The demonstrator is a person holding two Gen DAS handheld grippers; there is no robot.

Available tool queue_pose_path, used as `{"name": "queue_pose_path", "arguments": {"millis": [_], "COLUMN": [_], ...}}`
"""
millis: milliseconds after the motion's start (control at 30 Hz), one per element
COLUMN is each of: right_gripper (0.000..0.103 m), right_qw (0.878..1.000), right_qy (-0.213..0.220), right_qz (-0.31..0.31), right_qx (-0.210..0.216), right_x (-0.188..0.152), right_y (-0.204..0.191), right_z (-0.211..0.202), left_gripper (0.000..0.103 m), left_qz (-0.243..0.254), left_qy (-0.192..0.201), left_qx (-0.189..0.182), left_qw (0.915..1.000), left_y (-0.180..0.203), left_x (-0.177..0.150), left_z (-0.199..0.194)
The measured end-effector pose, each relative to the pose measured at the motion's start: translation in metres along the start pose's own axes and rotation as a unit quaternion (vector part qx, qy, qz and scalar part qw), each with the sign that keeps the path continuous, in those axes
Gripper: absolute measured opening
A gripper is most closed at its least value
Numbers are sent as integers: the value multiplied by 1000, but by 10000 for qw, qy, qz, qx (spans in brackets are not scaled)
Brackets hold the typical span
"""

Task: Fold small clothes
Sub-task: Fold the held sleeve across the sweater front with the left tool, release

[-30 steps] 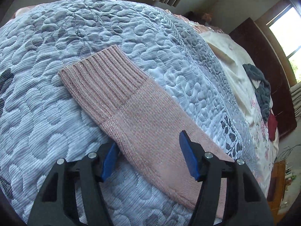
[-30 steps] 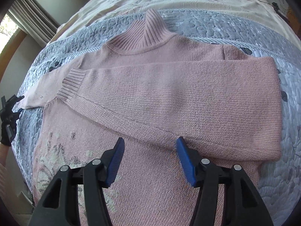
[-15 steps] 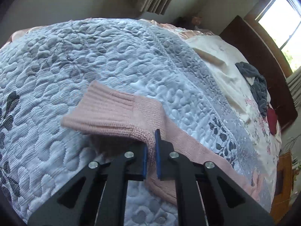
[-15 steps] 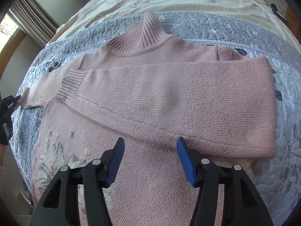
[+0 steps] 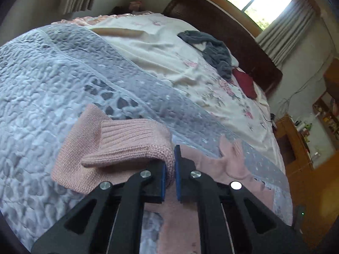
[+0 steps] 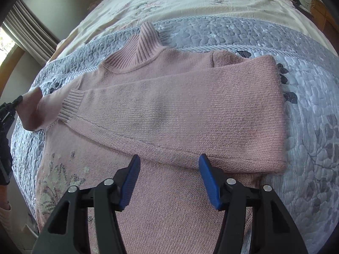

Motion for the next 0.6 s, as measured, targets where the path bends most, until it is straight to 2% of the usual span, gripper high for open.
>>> {"name": "queue_pose_path", "arguments": {"millis": [200,300,433,600], "right_gripper": [58,58,58,58], "right_qw": [9999,9999,10000,9999], "right_qy": [95,111,59,15], "right_qz": [77,74,7,-47], "right_qx": [26,36,-22,-122], "right_x": [6,9,10,8], "right_y": [10,11,10,9], "right_z": [-6,-6,1,10], "left_gripper": [5,5,5,6], "left_qz": [366,503,474,521], "left_qy": [-264,-425,-697,-1213], "left_qx": [-617,-761,-806,-664], "left_qw": [9971,9949,9932,9890], "left_y": [81,110,127,130], "left_x": [-25,-43,-67,-100], "left_z": [39,61,91,129]}}
Point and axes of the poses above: each gripper's, at about its wrist camera, not at the fingertips, and z roughly the way its jaws point, y to its right, x to its top, the point moved 2 cm from there along z, roughly the way its jaws point, and after that the axes turned 12 degrees about z, right-handed, at the moved point
